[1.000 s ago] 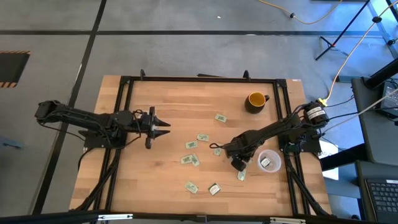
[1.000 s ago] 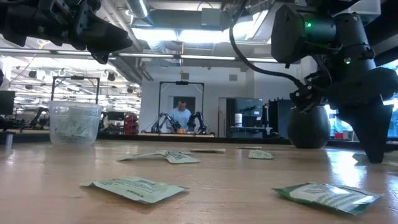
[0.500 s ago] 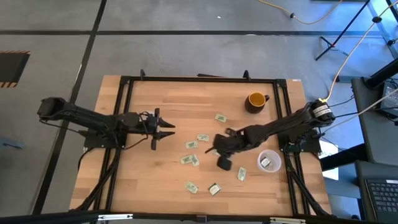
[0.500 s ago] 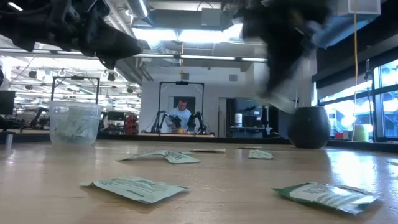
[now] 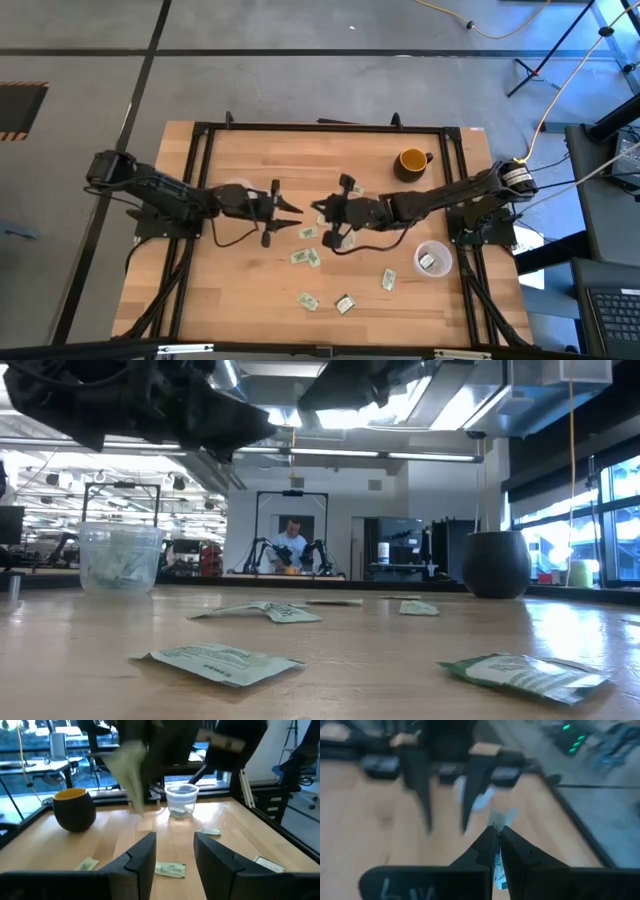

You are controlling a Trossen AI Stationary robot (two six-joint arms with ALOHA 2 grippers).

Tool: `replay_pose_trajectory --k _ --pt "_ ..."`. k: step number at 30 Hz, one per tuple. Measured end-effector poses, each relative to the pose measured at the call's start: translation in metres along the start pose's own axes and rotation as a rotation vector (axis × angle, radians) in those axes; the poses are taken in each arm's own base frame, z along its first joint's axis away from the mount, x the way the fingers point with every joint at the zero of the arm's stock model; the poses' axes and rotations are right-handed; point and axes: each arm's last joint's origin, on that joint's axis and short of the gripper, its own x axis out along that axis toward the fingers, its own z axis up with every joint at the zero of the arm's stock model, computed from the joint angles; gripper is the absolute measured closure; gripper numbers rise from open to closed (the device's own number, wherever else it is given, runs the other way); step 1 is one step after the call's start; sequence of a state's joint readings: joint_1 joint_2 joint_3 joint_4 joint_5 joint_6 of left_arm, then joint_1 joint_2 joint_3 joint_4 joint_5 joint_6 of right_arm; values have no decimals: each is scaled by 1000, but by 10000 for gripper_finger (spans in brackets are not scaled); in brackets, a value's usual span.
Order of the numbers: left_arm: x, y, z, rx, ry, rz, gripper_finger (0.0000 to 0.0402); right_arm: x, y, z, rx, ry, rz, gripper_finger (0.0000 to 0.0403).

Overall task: Pick and place Stevia / Truvia into bins
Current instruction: Put the white stevia packet into the left transparent container

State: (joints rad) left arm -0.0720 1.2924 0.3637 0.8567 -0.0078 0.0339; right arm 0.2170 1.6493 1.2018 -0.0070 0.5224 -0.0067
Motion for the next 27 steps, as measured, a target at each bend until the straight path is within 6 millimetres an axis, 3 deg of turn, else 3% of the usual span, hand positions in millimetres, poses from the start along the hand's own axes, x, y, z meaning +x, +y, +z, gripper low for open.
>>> replay_pose_trajectory --k 9,27 --pt "24 3 2 -27 25 106 274 4 -5 4 9 -43 -28 373" --pt "29 6 10 -57 2 212 274 5 -5 3 7 -32 -26 373"
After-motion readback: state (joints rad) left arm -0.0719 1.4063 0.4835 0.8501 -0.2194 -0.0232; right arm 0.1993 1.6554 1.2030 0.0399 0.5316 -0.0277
